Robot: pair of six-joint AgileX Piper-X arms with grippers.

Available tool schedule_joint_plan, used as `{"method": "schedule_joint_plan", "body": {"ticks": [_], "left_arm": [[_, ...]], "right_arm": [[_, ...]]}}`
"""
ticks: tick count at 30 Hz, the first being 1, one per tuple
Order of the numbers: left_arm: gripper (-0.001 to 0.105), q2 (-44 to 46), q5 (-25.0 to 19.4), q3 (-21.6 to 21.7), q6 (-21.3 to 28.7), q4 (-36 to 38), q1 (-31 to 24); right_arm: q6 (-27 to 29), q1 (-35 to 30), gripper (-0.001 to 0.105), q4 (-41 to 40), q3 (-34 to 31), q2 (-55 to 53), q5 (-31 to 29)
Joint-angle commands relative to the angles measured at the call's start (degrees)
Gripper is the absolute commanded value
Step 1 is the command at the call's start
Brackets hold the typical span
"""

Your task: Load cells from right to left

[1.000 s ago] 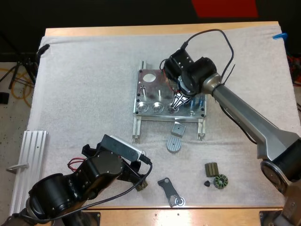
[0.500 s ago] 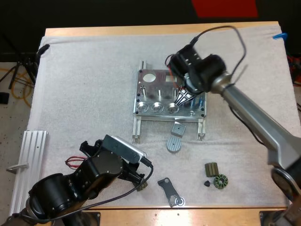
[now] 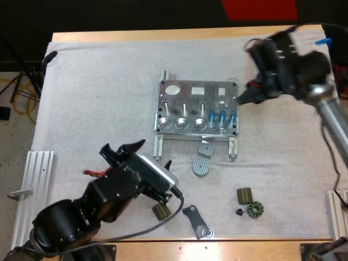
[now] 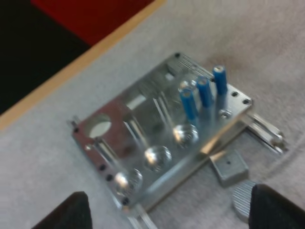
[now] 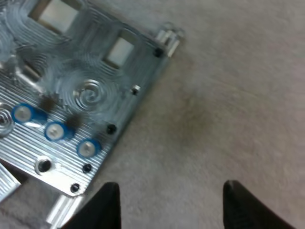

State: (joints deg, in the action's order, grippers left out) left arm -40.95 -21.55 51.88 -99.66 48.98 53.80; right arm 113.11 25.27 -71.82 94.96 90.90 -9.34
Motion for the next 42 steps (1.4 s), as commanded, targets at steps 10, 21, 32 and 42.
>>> {"method": "schedule_joint_plan", "body": {"ticks": [10,21,32,42], "left_arm": [[0.067,0.2,15.2,-0.1,10.6,-3.1,-18.7],[0.067,4.3,29.5,-0.1,15.2,-3.1,-45.9],[0.067,15.2,32.6,-3.9,12.5,-3.1,-54.7],[0.067,40.2,28.2,-14.9,5.7,-3.1,-54.7]], "right_arm": [[1.6,-5.0,0.048,5.6,-17.6,-18.0,0.5],[2.6,-12.7,0.048,14.8,-36.7,-39.9,3.3],[0.9,-12.7,0.048,25.3,-50.8,-59.9,5.8],[-5.6,-12.7,0.048,26.2,-58.3,-76.4,6.8]]}}
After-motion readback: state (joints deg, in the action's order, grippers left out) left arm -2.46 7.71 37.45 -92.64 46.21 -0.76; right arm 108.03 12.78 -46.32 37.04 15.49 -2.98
